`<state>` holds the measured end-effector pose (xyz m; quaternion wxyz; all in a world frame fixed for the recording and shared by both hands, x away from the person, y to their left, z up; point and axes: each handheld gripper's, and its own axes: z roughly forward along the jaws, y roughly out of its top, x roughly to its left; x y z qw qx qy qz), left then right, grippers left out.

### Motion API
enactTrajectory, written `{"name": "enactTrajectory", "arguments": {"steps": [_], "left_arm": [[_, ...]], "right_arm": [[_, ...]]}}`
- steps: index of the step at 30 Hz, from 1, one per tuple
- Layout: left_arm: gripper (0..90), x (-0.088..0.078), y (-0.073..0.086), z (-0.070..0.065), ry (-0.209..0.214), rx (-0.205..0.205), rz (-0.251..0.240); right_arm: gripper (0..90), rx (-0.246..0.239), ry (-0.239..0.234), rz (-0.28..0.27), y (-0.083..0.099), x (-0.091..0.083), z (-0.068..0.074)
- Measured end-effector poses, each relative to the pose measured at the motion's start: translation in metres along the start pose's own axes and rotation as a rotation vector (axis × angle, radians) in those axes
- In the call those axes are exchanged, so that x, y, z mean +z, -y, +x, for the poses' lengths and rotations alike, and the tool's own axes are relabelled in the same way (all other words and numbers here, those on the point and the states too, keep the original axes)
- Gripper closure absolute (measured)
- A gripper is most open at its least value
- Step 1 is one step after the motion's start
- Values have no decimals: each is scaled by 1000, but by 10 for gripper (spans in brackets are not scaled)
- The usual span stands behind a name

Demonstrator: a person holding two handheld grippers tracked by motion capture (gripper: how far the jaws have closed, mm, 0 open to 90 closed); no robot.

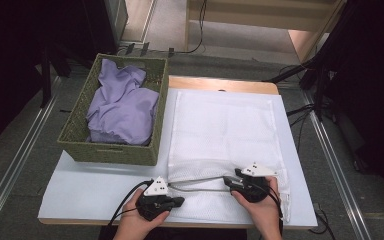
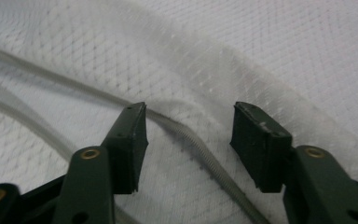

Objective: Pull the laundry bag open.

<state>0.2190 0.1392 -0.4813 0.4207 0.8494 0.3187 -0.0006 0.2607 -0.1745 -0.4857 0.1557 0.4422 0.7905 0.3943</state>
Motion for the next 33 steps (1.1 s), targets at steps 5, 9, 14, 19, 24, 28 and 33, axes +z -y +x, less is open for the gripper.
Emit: {"name": "enactTrajectory", "arguments": {"steps": [5,9,14,19,24,28,33], "left_arm": [[900,0,0,1,7,-3,1],[900,0,0,2,11,-7,2],[900,0,0,2,15,-11,5],[900,0,0,2,17,-12,1],[900,0,-1,4,25,-24,7],[900,0,0,4,25,-25,7],[900,0,0,4,27,-27,7]], "right_arm": [[296,-32,40,23,7,-7,2],[257,-30,83,28,14,-13,-1],[435,-35,85,9,18,-17,0],[718,40,100,-13,19,-23,-5],[566,40,44,-43,18,-23,-5],[470,-37,55,-19,16,-16,3],[413,-25,108,5,11,-9,6]]}}
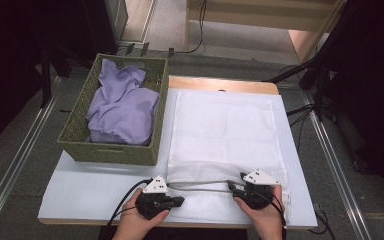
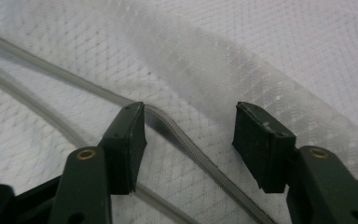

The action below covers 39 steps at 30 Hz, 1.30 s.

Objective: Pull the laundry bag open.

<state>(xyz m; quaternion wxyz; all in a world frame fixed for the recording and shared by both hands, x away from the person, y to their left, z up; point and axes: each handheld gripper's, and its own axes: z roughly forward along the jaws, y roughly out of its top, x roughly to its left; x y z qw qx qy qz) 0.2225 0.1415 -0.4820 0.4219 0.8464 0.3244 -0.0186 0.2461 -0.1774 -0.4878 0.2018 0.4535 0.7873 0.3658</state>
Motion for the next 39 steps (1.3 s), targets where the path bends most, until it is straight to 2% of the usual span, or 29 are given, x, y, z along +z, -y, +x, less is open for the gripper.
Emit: {"name": "enactTrajectory", "arguments": {"steps": [3,5,6,8,10,12,14,16,17,18,20,24,27,30,32,33,34,36,38,39], "left_arm": [[900,0,0,0,2,-1,-3],[900,0,0,0,3,-1,-2],[900,0,0,1,3,-1,-1],[900,0,0,1,5,-2,-1],[900,0,0,1,6,-3,-1],[900,0,0,1,8,-6,1],[900,0,0,2,16,-14,-1],[900,0,-1,3,18,-14,3],[900,0,-1,3,20,-17,2],[900,0,-1,3,20,-18,3],[900,0,-1,3,20,-19,2],[900,0,-1,3,19,-19,5],[900,0,-1,3,21,-21,5],[900,0,-1,3,23,-21,5],[900,0,-1,3,22,-21,5],[900,0,-1,3,22,-22,5],[900,0,-1,3,24,-22,6],[900,0,-1,3,24,-25,5],[900,0,-1,3,24,-25,6],[900,0,-1,3,24,-25,6]], "right_arm": [[405,14,10,10,-2,2,0],[451,13,8,13,-3,2,1],[503,7,0,13,-3,2,1],[677,-1,-12,1,-3,2,3],[810,5,-1,4,-4,2,4],[886,30,4,5,-6,1,2],[894,66,-23,-56,-6,-6,1],[893,65,-52,-163,-11,-22,3],[891,58,-73,-200,-14,-29,4],[886,60,-76,-213,-16,-33,5],[875,61,-73,-178,-15,-30,6],[826,68,-59,-71,-4,-7,2],[739,43,-30,-47,-3,-1,4],[611,-4,27,-22,-3,3,9],[552,-5,52,-17,-3,4,9],[549,11,47,-10,-4,4,8],[561,32,34,-7,-4,4,6],[634,29,16,-9,-4,5,5],[775,31,-3,-7,-5,5,7],[852,25,3,-4,-6,4,8]]}}
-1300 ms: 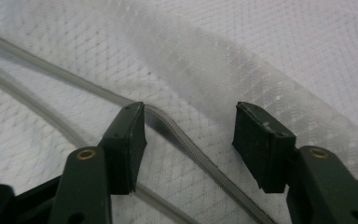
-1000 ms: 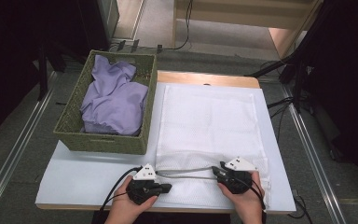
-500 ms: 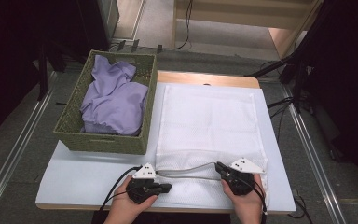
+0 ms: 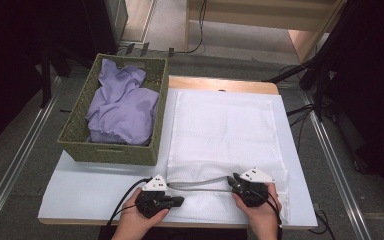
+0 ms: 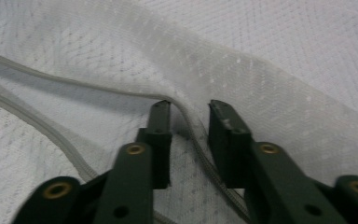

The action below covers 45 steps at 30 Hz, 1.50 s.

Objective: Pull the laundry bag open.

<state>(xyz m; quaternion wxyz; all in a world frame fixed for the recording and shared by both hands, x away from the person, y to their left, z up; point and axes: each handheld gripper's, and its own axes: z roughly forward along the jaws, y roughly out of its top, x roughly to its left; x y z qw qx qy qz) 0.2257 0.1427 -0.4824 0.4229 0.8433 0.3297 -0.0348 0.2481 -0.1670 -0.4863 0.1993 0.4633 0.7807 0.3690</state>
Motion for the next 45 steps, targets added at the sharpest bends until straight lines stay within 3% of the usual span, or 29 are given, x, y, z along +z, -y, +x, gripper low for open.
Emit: {"name": "enactTrajectory", "arguments": {"steps": [3,6,8,13,15,19,23,29,34,37,41,45], "left_arm": [[900,0,0,0,-3,2,-1],[900,0,0,0,0,-2,0],[900,0,0,0,2,-3,-1],[900,0,0,0,-1,-6,-1],[882,-1,0,1,21,-8,-3],[701,-5,0,-2,24,18,-42],[587,-15,-1,0,44,-19,-136],[430,-37,-11,-5,-12,8,-229],[241,-47,-17,-9,-71,26,-248],[159,-51,-21,-9,-82,34,-254],[115,-57,-24,-10,-89,45,-259],[86,-62,-27,-9,-66,57,-273]], "right_arm": [[900,12,-22,10,-3,0,-3],[900,41,-32,-37,-5,-4,-6],[900,39,-23,-88,-9,-13,-5],[900,84,-59,-232,-19,-36,-4],[900,93,-71,-267,-21,-42,-4],[900,89,-70,-268,-21,-44,-4],[900,90,-73,-269,-20,-42,-5],[900,90,-80,-268,-19,-42,-7],[900,95,-83,-268,-18,-43,-8],[900,93,-84,-267,-18,-43,-8],[900,91,-84,-265,-18,-42,-8],[900,95,-87,-263,-18,-42,-8]]}}
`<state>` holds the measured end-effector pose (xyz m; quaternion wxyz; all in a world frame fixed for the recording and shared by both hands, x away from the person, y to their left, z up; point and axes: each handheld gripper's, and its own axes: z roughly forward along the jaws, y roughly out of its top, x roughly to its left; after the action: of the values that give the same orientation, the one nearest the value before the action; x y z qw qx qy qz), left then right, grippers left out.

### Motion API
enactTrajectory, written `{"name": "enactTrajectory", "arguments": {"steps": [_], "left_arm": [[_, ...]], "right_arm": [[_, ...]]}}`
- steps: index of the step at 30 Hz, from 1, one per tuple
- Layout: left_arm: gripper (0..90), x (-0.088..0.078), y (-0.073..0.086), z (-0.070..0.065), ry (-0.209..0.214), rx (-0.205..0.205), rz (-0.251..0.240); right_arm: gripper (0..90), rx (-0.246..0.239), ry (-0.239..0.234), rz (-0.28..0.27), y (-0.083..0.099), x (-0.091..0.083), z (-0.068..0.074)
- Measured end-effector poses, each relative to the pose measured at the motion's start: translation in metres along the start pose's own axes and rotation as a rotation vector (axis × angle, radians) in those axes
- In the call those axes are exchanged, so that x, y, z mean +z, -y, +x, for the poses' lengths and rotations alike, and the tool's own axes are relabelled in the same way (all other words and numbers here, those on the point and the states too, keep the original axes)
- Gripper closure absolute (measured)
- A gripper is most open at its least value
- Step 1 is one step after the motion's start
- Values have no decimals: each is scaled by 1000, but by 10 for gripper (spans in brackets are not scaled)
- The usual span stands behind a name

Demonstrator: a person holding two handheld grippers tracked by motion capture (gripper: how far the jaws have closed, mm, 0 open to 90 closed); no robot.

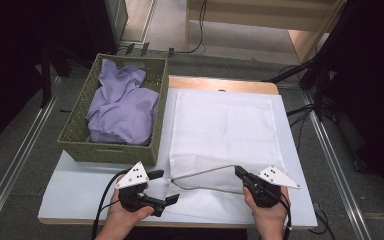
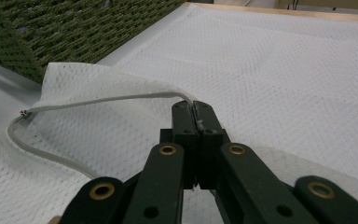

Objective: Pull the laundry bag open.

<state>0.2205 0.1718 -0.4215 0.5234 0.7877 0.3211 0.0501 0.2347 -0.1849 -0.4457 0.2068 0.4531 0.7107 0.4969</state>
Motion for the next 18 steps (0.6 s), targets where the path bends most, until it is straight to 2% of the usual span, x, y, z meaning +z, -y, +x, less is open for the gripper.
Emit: {"name": "enactTrajectory", "arguments": {"steps": [6,13,18], "left_arm": [[86,-6,-6,2,4,-3,-27],[88,-10,-8,7,-20,-11,-33],[88,-10,-7,7,-20,-5,-29]], "right_arm": [[900,-2,-2,-2,-1,0,0],[900,-1,-1,-1,0,0,0],[900,0,4,0,0,-1,1]]}}
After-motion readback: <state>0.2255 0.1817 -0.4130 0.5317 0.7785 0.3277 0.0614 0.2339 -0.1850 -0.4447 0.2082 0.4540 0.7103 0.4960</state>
